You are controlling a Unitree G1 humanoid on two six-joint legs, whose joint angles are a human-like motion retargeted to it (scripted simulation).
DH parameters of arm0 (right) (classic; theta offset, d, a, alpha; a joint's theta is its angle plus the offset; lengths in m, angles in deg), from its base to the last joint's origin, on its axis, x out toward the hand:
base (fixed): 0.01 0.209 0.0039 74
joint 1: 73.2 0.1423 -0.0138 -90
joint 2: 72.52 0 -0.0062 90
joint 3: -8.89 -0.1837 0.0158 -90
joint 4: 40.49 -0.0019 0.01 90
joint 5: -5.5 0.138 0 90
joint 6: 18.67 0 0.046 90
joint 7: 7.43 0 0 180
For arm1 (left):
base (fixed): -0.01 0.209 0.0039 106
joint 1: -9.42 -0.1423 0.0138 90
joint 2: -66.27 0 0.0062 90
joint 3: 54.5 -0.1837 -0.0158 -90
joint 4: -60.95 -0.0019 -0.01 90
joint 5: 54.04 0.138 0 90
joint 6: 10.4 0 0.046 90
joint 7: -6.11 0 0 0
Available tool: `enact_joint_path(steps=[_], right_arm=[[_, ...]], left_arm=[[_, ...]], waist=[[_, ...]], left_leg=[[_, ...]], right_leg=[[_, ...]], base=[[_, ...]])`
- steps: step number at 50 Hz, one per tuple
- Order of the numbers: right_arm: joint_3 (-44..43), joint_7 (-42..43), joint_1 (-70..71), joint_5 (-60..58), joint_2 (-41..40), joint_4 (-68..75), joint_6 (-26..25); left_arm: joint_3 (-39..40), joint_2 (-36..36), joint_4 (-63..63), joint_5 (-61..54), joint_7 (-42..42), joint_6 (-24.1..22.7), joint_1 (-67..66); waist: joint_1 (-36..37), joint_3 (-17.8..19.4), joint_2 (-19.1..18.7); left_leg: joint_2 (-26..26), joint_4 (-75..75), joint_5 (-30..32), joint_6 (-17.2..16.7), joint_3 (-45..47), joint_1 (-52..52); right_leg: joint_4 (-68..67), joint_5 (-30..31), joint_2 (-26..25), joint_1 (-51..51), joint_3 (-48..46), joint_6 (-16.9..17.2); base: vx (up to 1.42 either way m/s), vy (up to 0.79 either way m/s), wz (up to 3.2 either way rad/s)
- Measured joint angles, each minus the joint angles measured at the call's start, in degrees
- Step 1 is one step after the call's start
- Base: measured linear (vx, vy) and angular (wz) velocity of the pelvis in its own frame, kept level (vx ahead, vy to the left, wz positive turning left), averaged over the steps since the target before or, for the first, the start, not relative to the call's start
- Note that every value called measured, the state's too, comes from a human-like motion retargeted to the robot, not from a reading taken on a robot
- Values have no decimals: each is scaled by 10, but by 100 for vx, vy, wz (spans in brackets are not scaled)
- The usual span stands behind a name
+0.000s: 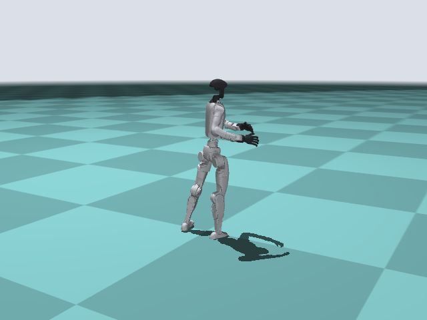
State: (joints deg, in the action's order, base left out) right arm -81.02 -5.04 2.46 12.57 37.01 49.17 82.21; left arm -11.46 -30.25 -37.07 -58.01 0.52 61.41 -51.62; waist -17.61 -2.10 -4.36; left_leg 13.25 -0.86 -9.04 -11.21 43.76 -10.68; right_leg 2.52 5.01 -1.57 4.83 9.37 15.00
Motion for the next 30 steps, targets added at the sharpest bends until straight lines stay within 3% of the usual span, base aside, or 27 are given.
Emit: enact_joint_path(steps=[10,17,23,30], right_arm=[[-79,-17,-100,-30,-42,14,-1],[-143,-35,-153,-26,-58,-3,0],[-135,-38,-159,-18,-83,-17,0],[-70,-14,-91,-52,-56,-36,7]], left_arm=[[-25,66,-29,14,-16,-14,17],[-57,99,-39,22,-54,-30,62],[-88,90,-25,36,-78,-44,106],[-70,25,30,36,-43,-55,100]], waist=[[-118,20,-29],[-149,30,-28],[-124,27,-4],[-51,19,34]], left_leg=[[30,3,23,-8,148,-71],[31,5,39,-10,209,-101],[30,-2,39,-10,185,-88],[32,-1,27,-9,84,-39]], right_leg=[[25,47,-84,-14,98,0],[25,69,-116,-18,127,0],[25,67,-105,-13,104,0],[25,48,-66,-8,29,0]], base=[[1,-25,-134],[-4,-17,-81],[-8,4,33],[-7,13,124]])
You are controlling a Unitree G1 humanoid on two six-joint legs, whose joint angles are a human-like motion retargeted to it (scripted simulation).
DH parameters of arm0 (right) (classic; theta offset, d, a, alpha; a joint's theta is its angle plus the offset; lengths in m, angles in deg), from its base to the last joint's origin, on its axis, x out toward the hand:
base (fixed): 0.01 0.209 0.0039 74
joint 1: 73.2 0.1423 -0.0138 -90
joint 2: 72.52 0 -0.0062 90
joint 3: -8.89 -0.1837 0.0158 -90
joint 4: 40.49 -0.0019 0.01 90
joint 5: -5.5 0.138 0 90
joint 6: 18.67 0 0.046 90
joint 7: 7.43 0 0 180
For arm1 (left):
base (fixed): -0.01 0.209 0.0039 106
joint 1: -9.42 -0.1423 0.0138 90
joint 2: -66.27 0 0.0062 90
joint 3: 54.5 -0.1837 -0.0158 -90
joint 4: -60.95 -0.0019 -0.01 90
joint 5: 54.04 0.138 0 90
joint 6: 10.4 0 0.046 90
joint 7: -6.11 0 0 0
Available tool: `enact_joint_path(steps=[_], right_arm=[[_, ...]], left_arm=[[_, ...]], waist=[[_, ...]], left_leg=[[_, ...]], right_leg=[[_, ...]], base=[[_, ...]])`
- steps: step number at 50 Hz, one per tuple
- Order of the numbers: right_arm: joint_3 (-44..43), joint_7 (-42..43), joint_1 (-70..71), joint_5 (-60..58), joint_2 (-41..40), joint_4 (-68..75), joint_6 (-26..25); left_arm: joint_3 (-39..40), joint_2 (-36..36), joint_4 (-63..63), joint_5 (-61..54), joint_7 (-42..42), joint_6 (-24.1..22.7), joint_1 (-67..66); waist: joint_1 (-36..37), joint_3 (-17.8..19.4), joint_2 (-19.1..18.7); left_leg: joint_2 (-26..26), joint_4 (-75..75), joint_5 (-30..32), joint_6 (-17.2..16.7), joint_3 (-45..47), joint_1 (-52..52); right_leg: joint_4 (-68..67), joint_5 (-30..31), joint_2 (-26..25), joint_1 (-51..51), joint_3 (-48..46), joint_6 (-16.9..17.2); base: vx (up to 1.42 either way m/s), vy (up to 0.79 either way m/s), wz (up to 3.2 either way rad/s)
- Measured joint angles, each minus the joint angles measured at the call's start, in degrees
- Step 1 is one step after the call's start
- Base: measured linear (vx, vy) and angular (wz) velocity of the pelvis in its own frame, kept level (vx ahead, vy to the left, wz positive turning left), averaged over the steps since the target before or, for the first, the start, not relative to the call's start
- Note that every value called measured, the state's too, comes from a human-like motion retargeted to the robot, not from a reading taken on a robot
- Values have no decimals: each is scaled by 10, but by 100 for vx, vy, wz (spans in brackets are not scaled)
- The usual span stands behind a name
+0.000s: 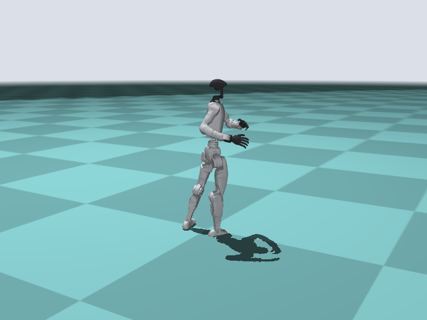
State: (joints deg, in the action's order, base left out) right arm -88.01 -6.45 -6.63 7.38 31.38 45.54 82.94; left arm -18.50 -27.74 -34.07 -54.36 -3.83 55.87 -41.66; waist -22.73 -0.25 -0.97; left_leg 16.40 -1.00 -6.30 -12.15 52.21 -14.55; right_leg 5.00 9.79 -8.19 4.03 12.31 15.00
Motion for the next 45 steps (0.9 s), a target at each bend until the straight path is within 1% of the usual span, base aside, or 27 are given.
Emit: enact_joint_path(steps=[5,10,15,20,24,32,35,40,45], right_arm=[[57,10,71,-24,78,-26,11],[107,6,125,-13,160,-59,26],[151,-7,170,11,211,-94,41],[197,-11,222,11,219,-120,55],[248,-13,276,9,197,-124,64],[371,-33,388,-4,124,-117,83],[423,-46,459,-15,92,-112,88],[502,-75,592,-9,26,-102,79],[557,-87,700,-4,-48,-86,62]], left_arm=[[53,-75,54,-16,28,7,-37],[112,-144,96,-31,48,16,-79],[174,-198,134,-47,64,19,-142],[236,-228,160,-62,77,14,-226],[291,-243,171,-71,77,7,-291],[395,-284,179,-79,65,-7,-405],[453,-296,181,-90,58,-10,-460],[575,-268,184,-124,46,2,-565],[687,-208,194,-149,39,24,-636]], waist=[[65,-11,18],[144,-27,33],[226,-48,56],[301,-53,87],[355,-45,108],[498,-37,161],[558,-32,185],[646,-19,212],[695,-6,221]], left_leg=[[0,11,-10,-4,-96,49],[-14,20,-16,-10,-195,97],[-58,10,-12,-10,-293,132],[-117,-22,8,-8,-392,140],[-147,-40,24,-13,-475,147],[-187,-40,41,-17,-614,194],[-201,-40,44,-13,-652,209],[-217,-40,44,-5,-692,224],[-227,-40,43,1,-715,227]], right_leg=[[-3,-19,33,-1,-70,0],[-49,-62,75,10,-143,0],[-82,-99,137,7,-218,0],[-85,-121,203,-35,-308,0],[-84,-132,232,-77,-394,-4],[-97,-146,255,-119,-546,-23],[-106,-150,262,-126,-587,-28],[-111,-150,267,-136,-632,-32],[-109,-147,268,-147,-657,-34]], base=[[-2,18,165],[1,25,174],[4,31,178],[5,28,191],[5,17,201],[6,10,175],[8,8,130],[8,6,88],[6,4,52]])
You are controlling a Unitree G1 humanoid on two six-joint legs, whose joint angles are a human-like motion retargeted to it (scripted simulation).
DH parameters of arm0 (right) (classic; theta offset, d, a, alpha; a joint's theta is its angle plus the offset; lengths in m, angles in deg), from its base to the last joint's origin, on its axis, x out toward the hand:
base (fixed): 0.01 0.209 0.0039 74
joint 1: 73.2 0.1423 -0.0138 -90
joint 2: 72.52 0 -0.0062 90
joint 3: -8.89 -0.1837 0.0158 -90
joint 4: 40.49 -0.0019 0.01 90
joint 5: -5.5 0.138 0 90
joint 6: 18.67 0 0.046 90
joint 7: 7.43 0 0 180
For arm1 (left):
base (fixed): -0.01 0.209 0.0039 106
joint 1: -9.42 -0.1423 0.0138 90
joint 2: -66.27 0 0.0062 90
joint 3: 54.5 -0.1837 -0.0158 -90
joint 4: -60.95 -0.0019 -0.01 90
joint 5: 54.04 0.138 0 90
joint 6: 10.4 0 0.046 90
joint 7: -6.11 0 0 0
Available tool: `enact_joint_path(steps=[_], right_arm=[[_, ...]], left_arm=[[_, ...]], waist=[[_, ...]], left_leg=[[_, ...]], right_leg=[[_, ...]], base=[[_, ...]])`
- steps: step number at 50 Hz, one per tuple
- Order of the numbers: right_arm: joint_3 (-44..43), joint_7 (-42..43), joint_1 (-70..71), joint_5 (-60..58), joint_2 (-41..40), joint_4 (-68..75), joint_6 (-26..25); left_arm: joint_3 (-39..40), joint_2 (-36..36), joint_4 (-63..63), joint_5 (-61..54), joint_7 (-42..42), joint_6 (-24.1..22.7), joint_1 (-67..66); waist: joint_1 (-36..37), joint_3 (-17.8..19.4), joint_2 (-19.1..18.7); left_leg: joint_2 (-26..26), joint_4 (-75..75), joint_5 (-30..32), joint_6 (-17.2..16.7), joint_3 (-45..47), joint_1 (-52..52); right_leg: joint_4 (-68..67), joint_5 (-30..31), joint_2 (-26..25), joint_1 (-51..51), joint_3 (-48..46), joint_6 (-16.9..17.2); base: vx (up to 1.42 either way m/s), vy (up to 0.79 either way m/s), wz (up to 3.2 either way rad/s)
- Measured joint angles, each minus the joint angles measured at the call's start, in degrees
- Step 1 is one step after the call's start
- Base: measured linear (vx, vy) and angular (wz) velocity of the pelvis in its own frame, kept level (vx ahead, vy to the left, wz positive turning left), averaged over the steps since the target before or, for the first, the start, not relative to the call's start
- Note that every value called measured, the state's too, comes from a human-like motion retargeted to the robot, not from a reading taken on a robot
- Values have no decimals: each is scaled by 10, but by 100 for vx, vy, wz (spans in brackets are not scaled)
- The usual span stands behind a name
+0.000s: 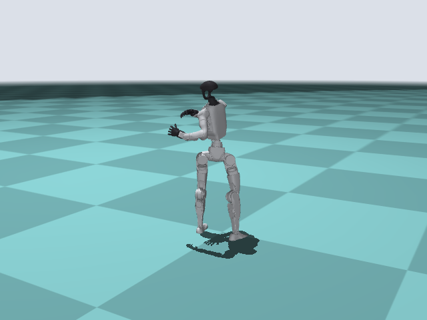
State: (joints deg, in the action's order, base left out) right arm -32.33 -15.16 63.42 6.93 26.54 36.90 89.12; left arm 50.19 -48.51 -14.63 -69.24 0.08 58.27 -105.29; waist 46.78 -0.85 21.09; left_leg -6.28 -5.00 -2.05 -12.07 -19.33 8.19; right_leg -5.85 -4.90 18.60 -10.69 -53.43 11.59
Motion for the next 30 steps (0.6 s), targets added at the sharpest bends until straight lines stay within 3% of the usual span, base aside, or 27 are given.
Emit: enact_joint_path(steps=[5,10,20,30], right_arm=[[24,3,44,-7,-47,8,-6],[22,7,35,-6,-53,0,-4],[-7,10,-47,-48,38,-17,4],[-18,23,-75,-30,85,-28,9]], left_arm=[[50,24,12,1,9,7,-18],[52,20,22,12,26,3,-1],[-24,4,50,-1,26,-7,21],[-121,-64,53,-9,33,-12,85]], waist=[[7,2,-1],[-21,-4,-6],[-128,-36,-39],[-226,-52,-67]], left_leg=[[-4,0,0,1,-7,0],[-1,0,-1,-1,10,-3],[26,0,-8,-7,112,-33],[50,0,-14,-6,221,-68]], right_leg=[[2,1,0,-6,-8,-1],[3,1,3,0,10,2],[10,2,3,34,126,14],[22,8,-7,68,250,25]], base=[[2,1,16],[0,-2,-31],[-1,-6,-105],[0,-6,-114]])
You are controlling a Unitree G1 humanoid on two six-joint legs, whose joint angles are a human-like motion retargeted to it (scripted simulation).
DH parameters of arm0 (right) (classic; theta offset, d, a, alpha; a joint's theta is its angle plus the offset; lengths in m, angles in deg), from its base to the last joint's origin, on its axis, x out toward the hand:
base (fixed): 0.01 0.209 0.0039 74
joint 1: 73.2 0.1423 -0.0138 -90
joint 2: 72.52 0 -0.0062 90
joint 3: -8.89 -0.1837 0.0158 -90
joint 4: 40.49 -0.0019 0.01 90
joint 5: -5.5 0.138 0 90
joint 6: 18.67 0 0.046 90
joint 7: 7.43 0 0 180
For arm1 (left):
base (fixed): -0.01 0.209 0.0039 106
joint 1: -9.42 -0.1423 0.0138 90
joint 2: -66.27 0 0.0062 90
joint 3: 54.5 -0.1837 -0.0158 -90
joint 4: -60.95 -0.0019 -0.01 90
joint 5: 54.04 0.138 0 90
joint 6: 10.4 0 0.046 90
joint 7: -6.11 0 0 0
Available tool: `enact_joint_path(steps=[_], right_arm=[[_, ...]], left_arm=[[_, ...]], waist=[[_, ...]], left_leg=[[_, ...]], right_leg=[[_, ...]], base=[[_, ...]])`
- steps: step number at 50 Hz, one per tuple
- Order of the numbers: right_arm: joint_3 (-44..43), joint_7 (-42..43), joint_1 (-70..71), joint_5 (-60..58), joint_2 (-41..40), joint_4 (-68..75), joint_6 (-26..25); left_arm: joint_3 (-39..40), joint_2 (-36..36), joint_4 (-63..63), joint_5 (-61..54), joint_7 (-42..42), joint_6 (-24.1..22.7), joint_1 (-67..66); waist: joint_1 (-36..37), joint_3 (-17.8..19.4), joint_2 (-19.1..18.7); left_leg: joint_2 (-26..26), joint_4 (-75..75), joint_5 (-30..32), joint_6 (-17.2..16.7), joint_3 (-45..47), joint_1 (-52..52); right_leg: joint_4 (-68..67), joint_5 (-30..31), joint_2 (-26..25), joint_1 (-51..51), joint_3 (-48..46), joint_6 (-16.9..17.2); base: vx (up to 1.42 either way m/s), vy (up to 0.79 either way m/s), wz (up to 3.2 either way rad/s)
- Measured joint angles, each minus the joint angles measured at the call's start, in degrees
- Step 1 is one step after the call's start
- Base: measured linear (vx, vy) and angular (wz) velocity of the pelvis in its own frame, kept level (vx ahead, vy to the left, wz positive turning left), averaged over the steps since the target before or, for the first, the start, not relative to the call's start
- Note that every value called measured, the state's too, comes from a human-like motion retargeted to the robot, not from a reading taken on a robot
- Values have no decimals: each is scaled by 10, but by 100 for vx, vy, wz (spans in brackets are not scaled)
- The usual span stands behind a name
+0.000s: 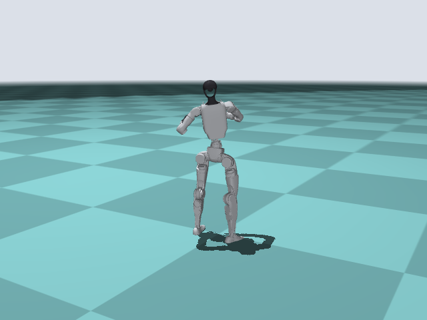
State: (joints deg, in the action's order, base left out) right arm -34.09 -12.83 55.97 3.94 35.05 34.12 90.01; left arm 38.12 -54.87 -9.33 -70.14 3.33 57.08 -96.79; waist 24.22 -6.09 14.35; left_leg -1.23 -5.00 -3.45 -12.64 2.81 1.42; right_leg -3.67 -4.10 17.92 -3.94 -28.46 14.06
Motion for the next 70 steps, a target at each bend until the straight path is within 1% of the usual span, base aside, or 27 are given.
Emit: enact_joint_path(steps=[7,10,13,18,23,26,30,33,37,41,45,50,56,60,63,66,70], right_arm=[[10,8,6,-10,16,6,-2],[15,7,16,-14,16,9,-1],[16,3,26,-17,11,10,2],[20,-9,50,-3,-9,11,4],[37,-8,100,15,-36,11,4],[52,5,142,14,-54,12,8],[70,21,196,6,-79,13,12],[80,28,228,2,-94,12,12],[93,33,261,1,-100,6,13],[102,34,268,5,-84,-7,15],[102,32,253,11,-46,-22,17],[89,33,219,16,19,-39,17],[58,38,182,13,96,-56,17],[34,42,163,5,139,-66,16],[17,44,148,-5,168,-74,14],[-4,43,126,-15,199,-84,15],[-39,34,85,-24,247,-102,18]], left_arm=[[-51,-38,4,12,1,3,59],[-52,-45,4,25,1,4,67],[-36,-47,2,46,6,2,59],[17,-49,0,86,12,-2,17],[93,-49,5,112,26,-6,-48],[147,-37,9,122,40,-7,-91],[216,-4,13,129,53,-4,-135],[248,19,19,127,54,1,-151],[257,27,27,124,56,2,-153],[235,7,36,126,55,-3,-146],[208,-28,47,131,50,-9,-135],[181,-79,60,135,50,-17,-120],[137,-130,66,131,62,-25,-67],[83,-149,65,131,72,-26,9],[28,-152,63,140,79,-24,88],[-39,-140,55,155,82,-22,184],[-124,-105,42,176,77,-19,303]], waist=[[-20,6,3],[-12,11,9],[9,16,19],[65,25,40],[144,40,61],[194,52,70],[250,66,74],[272,73,73],[272,76,66],[247,72,54],[207,65,36],[143,53,8],[42,35,-25],[-38,16,-49],[-102,8,-70],[-165,10,-91],[-238,18,-116]], left_leg=[[4,1,0,8,11,-3],[2,0,1,9,-4,2],[-3,0,2,7,-31,11],[-19,0,5,2,-92,32],[-39,0,9,-2,-152,52],[-50,0,11,-2,-181,59],[-61,0,12,3,-208,65],[-65,0,13,6,-219,67],[-66,0,14,7,-219,66],[-59,0,12,7,-197,58],[-44,0,7,5,-150,44],[-18,0,-5,3,-62,14],[12,10,-25,5,62,-24],[46,32,-44,6,148,-33],[72,35,-50,5,206,-48],[94,30,-49,1,263,-70],[115,25,-45,-6,339,-104]], right_leg=[[-7,-1,-2,8,15,-1],[-14,-3,0,6,-2,-3],[-21,-7,4,-1,-33,-5],[-32,-12,14,-18,-104,-13],[-37,-13,22,-39,-178,-21],[-36,-9,23,-52,-214,-24],[-30,-2,22,-66,-248,-27],[-26,2,20,-73,-263,-28],[-25,5,20,-76,-265,-29],[-28,4,21,-70,-240,-27],[-31,1,22,-54,-185,-22],[-31,-1,17,-24,-83,-11],[-33,2,-2,19,57,7],[-27,13,-38,56,146,9],[-22,23,-73,76,202,9],[-12,36,-107,86,251,9],[14,60,-148,87,313,9]], base=[[1,-1,-21],[3,3,52],[4,6,91],[6,8,128],[8,9,133],[7,9,109],[5,7,77],[3,5,45],[0,1,6],[-3,-2,-51],[-5,-6,-119],[-6,-10,-176],[-5,-12,-203],[-7,-19,-205],[-6,-23,-188],[-5,-24,-175],[-3,-25,-173]])
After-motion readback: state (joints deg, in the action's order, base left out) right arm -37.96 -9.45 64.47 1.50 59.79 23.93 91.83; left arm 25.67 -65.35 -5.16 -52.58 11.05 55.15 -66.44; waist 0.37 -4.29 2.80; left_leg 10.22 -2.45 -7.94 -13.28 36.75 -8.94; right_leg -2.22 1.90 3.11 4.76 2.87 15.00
